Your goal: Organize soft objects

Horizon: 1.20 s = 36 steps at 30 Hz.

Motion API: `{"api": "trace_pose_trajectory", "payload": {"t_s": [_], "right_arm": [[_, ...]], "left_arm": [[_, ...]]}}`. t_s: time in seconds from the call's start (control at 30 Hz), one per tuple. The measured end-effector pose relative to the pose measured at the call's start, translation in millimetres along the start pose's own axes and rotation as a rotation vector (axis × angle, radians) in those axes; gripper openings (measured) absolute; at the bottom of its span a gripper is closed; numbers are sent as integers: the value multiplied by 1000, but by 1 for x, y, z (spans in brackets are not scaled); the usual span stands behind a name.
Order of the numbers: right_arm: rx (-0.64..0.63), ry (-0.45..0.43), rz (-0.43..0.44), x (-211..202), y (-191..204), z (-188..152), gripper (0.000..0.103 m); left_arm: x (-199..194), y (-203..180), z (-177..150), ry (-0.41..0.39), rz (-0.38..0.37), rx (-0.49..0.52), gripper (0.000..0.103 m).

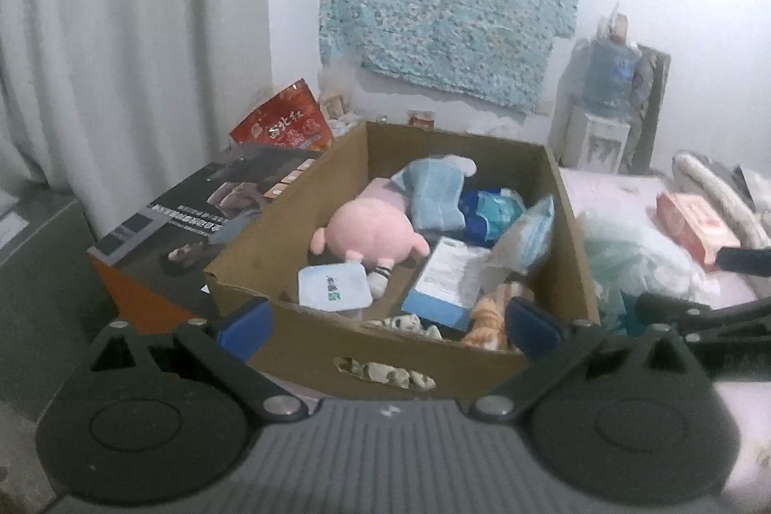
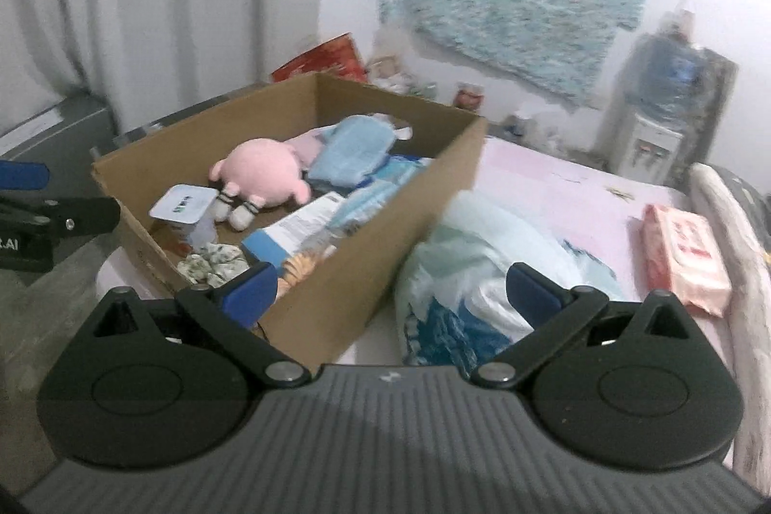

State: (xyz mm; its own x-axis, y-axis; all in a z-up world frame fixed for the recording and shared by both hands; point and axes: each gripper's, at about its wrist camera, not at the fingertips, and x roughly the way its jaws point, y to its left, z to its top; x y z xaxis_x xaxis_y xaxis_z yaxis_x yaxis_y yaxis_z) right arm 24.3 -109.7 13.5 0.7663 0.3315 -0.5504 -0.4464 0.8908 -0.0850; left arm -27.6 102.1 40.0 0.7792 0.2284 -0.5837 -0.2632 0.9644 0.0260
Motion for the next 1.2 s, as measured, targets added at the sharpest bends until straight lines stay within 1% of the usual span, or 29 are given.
{"api": "trace_pose_trajectory", "payload": {"t_s": [0.07, 0.1, 0.2, 0.27, 0.3, 0.4, 0.5, 0.83, 1.2], "right_arm": [[28, -6, -32, -6, 1, -7, 102], [55, 4, -29, -7, 0, -9, 102], [177, 66, 22, -10, -6, -14, 102], [238, 110, 72, -8, -8, -17, 102], [254, 128, 89, -6, -7, -18, 102], [254, 152, 98, -3, -1, -20, 102], [248, 171, 74, 2, 1, -20, 102], [239, 197, 23, 7, -2, -22, 102], [214, 215, 14, 10, 0, -21, 102]], "left_arm": [[2, -6, -2, 24, 3, 14, 103], [3, -9, -3, 39, 2, 21, 103], [6, -16, -6, 62, 6, 44, 103], [8, -20, -7, 80, 10, 61, 103], [11, -23, -7, 106, 9, 62, 103], [20, -24, -8, 173, -4, 46, 103], [24, -23, -10, 192, -3, 27, 103], [28, -24, -11, 213, 13, -1, 103], [31, -25, -12, 234, 25, 3, 103]]}}
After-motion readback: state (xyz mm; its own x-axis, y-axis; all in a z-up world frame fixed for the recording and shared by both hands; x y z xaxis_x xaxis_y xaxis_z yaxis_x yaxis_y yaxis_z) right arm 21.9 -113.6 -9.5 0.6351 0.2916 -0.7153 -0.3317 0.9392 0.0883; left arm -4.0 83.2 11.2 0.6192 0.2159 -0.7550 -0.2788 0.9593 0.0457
